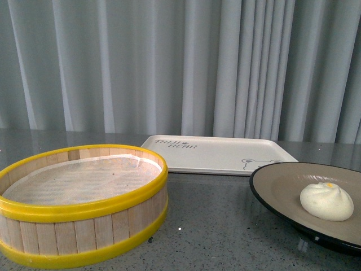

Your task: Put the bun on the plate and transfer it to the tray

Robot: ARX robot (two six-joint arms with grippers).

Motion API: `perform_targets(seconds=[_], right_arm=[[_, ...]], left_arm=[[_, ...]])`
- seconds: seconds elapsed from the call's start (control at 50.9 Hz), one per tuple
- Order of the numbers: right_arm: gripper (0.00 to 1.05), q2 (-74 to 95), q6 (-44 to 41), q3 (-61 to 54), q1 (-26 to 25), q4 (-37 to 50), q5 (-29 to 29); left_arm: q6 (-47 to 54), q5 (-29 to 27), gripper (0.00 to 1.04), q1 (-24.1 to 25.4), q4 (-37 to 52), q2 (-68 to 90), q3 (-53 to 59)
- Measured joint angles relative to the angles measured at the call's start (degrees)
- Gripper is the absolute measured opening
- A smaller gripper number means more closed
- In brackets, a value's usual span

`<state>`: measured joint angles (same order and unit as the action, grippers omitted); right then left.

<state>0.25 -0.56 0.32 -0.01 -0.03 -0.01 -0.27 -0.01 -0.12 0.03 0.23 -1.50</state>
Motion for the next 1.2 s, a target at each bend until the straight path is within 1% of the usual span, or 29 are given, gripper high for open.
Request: perform_targets(seconds=[0.02, 0.059, 0.079, 0.118, 0.157, 0.255, 0.295, 0.412, 0.471, 0.57, 0.648, 0.727, 0.766, 0.962, 1.12, 1.198], right_arm=[[0.96, 0.5, 0.9, 0.2, 0.7, -0.7, 2.3], [0.96, 5.0, 3.2, 2.8, 3.5, -3.4, 10.2], [0.96, 6.9, 2.7, 3.9, 4.0, -3.2, 11.1], [0.96, 10.9, 0.0, 6.8, 4.3, -1.4, 10.0], [0.96, 13.7, -5.7, 10.8, 4.1, -1.9, 7.2], [0.96, 18.2, -22.4, 21.8, 2.1, -9.5, -1.4], [0.96, 20.0, -29.6, 24.8, 1.7, -12.7, -2.5], [0.96, 24.2, -43.5, 28.9, -0.9, -20.5, -5.3], [0.96, 25.5, -48.2, 29.2, -2.2, -21.8, -5.7], [0.96, 28.2, -59.5, 29.6, -3.0, -25.9, -7.6], [0.96, 31.2, -67.1, 29.7, -2.3, -23.6, -7.9], [0.96, 35.8, -71.1, 30.1, -1.3, -18.7, -7.6], [0.96, 38.0, -72.4, 30.7, -0.9, -17.6, -7.5], [0.96, 45.9, -76.8, 32.2, 1.1, -15.6, -8.7], [0.96, 50.6, -79.7, 33.1, 4.0, -13.4, -8.5], [0.96, 52.8, -80.8, 33.4, 4.7, -12.1, -8.5]], left_arm=[[0.0, 0.0, 0.98, 0.0, 0.0, 0.0, 0.0], [0.0, 0.0, 0.98, 0.0, 0.0, 0.0, 0.0], [0.0, -0.1, 0.98, 0.0, 0.0, 0.0, 0.0], [0.0, -0.1, 0.98, 0.0, 0.0, 0.0, 0.0], [0.0, 0.0, 0.98, 0.0, 0.0, 0.0, 0.0], [0.0, 0.0, 0.98, 0.0, 0.0, 0.0, 0.0], [0.0, 0.0, 0.98, 0.0, 0.0, 0.0, 0.0], [0.0, 0.0, 0.98, 0.0, 0.0, 0.0, 0.0], [0.0, 0.0, 0.98, 0.0, 0.0, 0.0, 0.0], [0.0, 0.0, 0.98, 0.0, 0.0, 0.0, 0.0], [0.0, 0.0, 0.98, 0.0, 0.0, 0.0, 0.0], [0.0, 0.0, 0.98, 0.0, 0.0, 0.0, 0.0], [0.0, 0.0, 0.98, 0.0, 0.0, 0.0, 0.0], [0.0, 0.0, 0.98, 0.0, 0.0, 0.0, 0.0], [0.0, 0.0, 0.98, 0.0, 0.0, 0.0, 0.0], [0.0, 0.0, 0.98, 0.0, 0.0, 0.0, 0.0]])
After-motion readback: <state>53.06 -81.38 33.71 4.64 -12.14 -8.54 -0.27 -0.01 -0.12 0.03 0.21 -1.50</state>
